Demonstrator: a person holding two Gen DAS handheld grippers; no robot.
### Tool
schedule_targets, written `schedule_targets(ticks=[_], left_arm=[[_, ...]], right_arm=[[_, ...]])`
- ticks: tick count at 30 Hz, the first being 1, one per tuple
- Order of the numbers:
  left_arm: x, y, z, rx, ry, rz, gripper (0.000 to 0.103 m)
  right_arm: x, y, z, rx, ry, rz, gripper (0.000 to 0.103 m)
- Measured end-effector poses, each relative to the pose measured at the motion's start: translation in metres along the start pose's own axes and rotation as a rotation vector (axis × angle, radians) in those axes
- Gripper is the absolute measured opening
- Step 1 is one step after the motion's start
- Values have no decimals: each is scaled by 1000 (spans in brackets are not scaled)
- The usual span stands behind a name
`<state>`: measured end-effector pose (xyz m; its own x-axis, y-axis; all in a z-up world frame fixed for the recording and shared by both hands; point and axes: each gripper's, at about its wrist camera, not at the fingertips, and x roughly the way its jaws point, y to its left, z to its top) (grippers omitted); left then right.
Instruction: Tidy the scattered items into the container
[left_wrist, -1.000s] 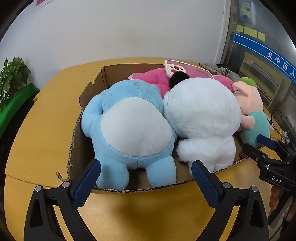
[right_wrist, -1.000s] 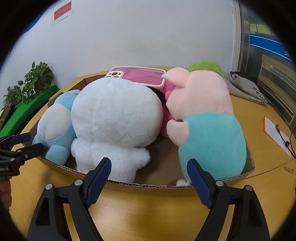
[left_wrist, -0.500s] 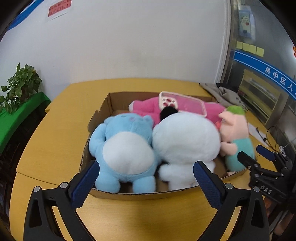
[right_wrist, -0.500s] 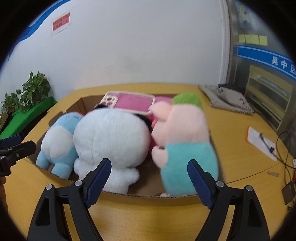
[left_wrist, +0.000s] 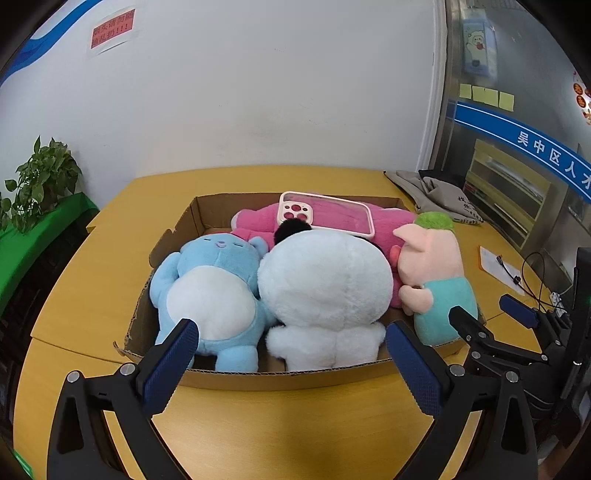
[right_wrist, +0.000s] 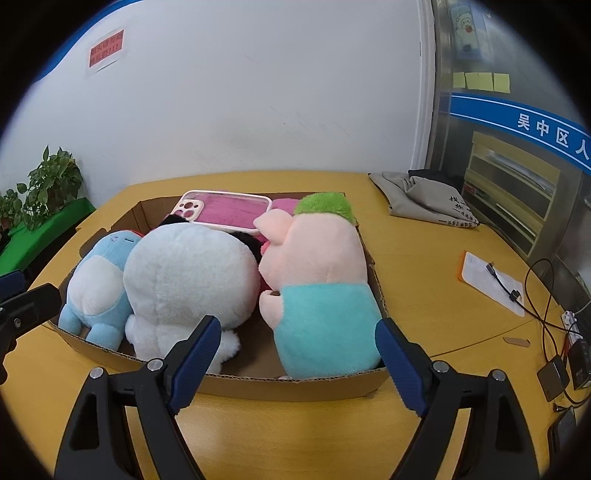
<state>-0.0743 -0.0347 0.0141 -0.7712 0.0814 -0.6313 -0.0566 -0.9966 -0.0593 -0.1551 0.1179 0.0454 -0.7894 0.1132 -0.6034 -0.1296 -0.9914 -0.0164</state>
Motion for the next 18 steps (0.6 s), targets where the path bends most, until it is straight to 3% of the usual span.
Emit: schedule_targets(ticks=[18], left_arm=[[-5,-11,-12,11,15,23,103]], right_arm=[[-13,9,-3,-19,-10,13,86]])
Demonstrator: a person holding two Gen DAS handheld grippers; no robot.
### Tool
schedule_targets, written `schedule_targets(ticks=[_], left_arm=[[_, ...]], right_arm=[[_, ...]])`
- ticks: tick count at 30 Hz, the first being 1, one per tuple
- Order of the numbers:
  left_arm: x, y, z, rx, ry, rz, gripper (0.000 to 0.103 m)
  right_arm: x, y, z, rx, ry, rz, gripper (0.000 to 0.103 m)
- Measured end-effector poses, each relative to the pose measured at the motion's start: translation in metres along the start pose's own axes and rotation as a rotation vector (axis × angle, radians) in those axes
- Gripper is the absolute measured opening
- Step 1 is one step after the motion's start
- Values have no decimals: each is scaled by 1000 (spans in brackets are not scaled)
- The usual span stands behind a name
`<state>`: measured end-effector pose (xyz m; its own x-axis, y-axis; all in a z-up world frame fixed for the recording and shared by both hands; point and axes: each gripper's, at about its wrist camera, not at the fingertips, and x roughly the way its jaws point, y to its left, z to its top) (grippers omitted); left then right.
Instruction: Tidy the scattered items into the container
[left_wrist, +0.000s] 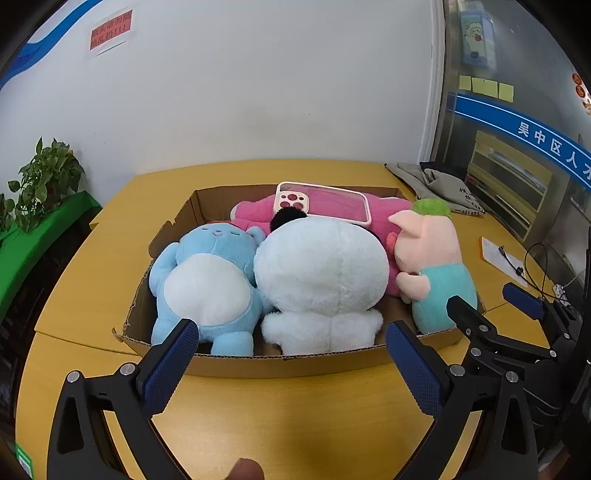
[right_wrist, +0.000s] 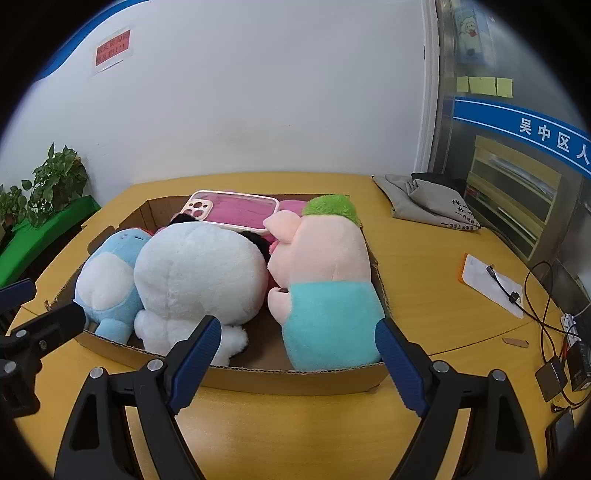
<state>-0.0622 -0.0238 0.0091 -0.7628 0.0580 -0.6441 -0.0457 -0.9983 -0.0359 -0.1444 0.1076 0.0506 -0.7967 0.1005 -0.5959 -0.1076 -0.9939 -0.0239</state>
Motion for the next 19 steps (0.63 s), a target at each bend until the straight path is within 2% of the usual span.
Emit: schedule_targets(ticks=[15,19], left_arm=[[-9,0,-21,-31,6,-21,103],[-12,-2,-24,-20,5,-1,103]], right_arm=[[-18,9,-17,-12,6,7,86],[-18,8,-19,-9,9,7,86]])
